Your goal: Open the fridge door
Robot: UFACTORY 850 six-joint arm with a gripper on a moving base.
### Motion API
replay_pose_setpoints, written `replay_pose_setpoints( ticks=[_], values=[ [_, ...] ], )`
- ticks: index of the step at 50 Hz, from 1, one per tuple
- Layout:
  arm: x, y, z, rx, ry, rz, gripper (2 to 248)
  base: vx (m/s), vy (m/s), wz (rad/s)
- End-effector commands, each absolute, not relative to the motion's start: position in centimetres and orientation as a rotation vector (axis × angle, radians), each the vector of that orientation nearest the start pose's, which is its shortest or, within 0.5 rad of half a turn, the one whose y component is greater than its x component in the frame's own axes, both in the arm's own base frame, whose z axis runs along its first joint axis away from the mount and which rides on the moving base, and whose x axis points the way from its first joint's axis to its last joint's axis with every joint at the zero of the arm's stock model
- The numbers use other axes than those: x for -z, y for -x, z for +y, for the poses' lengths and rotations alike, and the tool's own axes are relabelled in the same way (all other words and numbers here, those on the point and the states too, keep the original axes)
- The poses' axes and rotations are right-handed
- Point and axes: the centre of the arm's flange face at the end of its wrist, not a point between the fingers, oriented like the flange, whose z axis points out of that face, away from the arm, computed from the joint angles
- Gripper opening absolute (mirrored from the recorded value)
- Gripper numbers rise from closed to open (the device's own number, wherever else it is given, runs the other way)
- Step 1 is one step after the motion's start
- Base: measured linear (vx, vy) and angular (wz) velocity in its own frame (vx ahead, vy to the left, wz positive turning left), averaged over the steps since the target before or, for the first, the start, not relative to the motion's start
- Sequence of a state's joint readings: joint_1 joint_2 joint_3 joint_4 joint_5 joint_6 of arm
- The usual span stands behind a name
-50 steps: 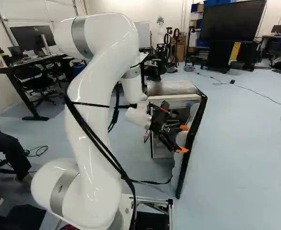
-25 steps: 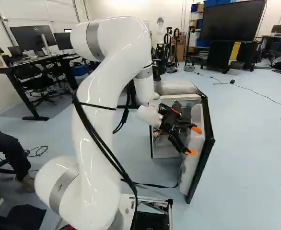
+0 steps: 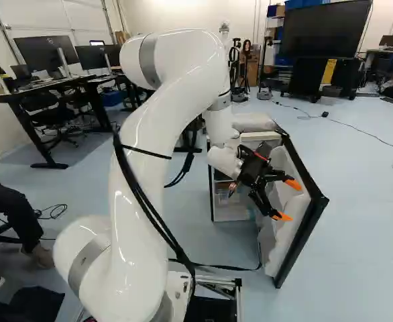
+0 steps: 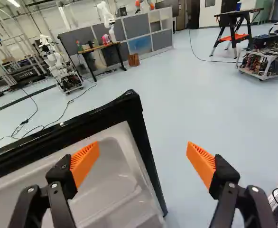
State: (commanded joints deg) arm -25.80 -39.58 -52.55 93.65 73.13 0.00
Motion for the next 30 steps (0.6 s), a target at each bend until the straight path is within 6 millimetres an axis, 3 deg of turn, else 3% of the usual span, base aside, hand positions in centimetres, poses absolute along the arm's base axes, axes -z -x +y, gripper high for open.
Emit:
replay_pose_setpoints(
  ticks=[30],
  values=[
    [-26.0,-39.8,-36.8,-0.896,-0.666,-1.829,247,0.0,0.0,0.0]
  ],
)
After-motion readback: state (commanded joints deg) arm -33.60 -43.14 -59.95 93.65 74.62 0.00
